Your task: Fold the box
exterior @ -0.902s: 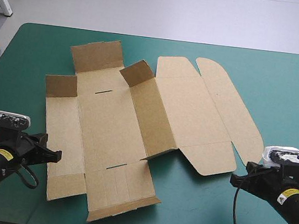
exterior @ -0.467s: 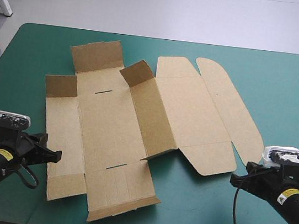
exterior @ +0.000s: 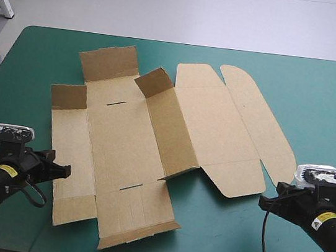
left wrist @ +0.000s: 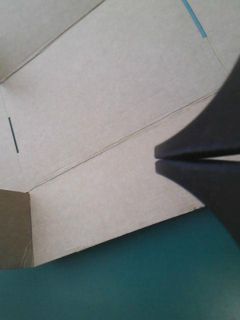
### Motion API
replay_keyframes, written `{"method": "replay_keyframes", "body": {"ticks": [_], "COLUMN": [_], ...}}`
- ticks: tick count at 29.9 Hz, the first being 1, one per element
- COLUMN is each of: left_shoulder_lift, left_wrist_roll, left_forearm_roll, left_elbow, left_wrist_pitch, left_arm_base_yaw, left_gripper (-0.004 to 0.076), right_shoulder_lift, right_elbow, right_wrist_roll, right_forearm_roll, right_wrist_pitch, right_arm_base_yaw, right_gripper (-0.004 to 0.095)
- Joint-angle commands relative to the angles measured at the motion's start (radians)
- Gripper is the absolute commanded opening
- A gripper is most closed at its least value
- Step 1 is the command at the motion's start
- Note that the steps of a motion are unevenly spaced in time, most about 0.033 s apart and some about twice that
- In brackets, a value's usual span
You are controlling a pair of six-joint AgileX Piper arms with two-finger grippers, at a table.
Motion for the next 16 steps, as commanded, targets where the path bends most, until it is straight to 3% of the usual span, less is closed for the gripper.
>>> {"method": "replay_keyframes", "body": {"ticks": [1,9,16], "left_shoulder_lift": [0.055,0.245,0.406], "left_wrist_roll": [-0.005,0.212,0.223], "left_forearm_roll": [-0.068,-0.403,-0.515], "left_elbow": [-0.039,-0.13,-0.2], "left_wrist_pitch": [-0.07,-0.105,-0.089], "left_arm_base_yaw": [0.0,0.0,0.006], "left_gripper": [-0.0013,-0.0004,0.0179], "right_shoulder_lift": [0.002,0.002,0.002], "right_elbow": [-0.033,-0.033,-0.033], "right_wrist_roll": [-0.007,-0.007,-0.007], "right_forearm_roll": [0.004,0.004,0.004], "right_wrist_pitch": [-0.061,-0.061,-0.057], "right_arm_base_yaw": [-0.007,-0.007,-0.007], "right_gripper": [-0.0034,-0.0034,-0.0034]}}
